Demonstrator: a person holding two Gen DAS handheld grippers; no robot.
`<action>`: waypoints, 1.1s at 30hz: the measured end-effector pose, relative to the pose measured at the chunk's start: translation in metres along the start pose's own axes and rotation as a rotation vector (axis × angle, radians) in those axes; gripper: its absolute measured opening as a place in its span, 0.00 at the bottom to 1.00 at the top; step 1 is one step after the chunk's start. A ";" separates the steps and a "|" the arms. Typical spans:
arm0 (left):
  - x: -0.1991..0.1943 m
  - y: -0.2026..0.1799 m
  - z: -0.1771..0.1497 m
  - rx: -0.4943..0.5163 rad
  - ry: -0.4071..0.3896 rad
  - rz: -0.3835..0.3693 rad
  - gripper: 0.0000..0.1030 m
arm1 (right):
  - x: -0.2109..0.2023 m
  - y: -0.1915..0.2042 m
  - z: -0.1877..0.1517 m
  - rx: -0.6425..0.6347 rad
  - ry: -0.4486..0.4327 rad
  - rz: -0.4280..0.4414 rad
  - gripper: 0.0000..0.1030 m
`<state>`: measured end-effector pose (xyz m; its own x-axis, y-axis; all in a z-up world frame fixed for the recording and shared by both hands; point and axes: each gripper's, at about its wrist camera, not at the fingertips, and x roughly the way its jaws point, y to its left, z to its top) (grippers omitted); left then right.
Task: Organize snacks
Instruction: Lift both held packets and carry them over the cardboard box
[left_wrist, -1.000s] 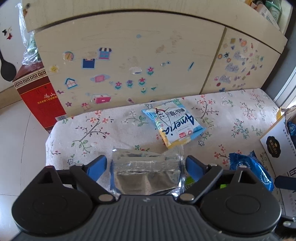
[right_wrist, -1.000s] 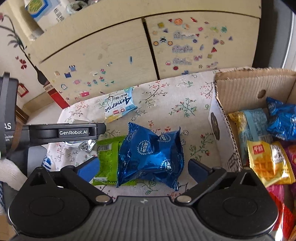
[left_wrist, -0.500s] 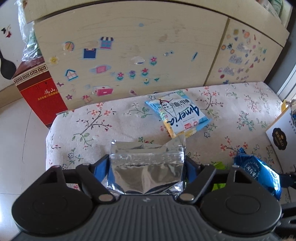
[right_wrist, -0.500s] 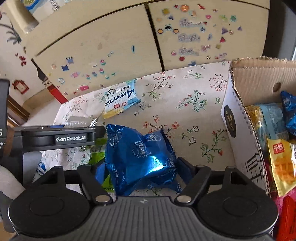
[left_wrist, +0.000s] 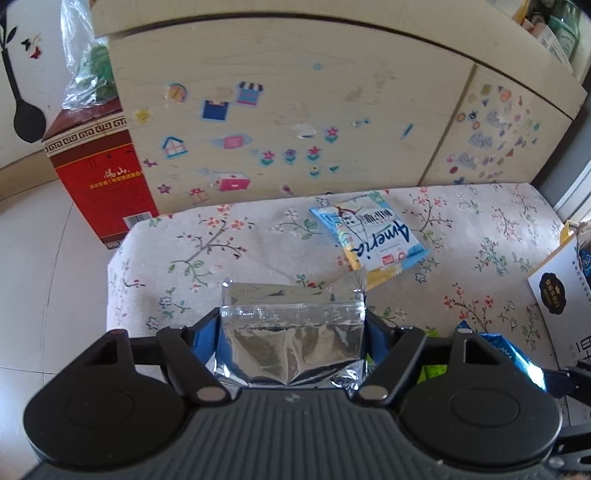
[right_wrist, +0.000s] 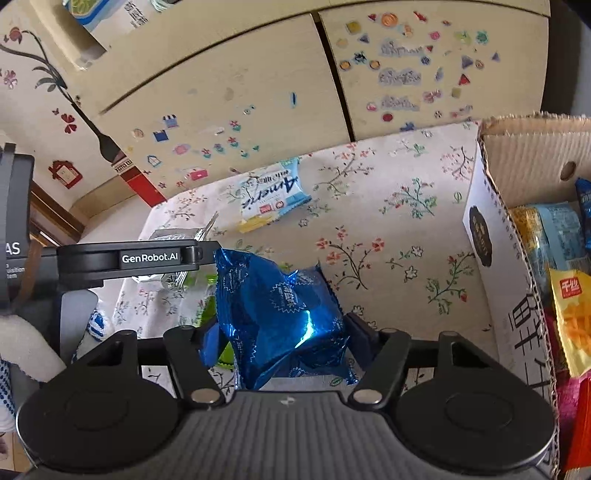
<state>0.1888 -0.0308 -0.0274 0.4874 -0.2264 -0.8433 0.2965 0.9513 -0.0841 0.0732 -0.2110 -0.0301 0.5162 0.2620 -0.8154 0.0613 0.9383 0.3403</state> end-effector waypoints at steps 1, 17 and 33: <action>-0.001 0.001 0.000 -0.008 -0.001 -0.001 0.74 | -0.001 0.001 0.000 -0.003 -0.004 0.002 0.69; -0.026 -0.002 0.007 -0.058 -0.055 -0.018 0.74 | -0.010 0.000 -0.002 0.034 -0.012 0.045 0.67; -0.060 -0.014 0.010 -0.063 -0.134 0.001 0.74 | -0.057 0.000 0.005 0.031 -0.115 0.061 0.67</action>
<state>0.1641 -0.0328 0.0297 0.5945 -0.2469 -0.7652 0.2457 0.9620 -0.1195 0.0483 -0.2272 0.0184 0.6139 0.2895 -0.7344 0.0517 0.9136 0.4034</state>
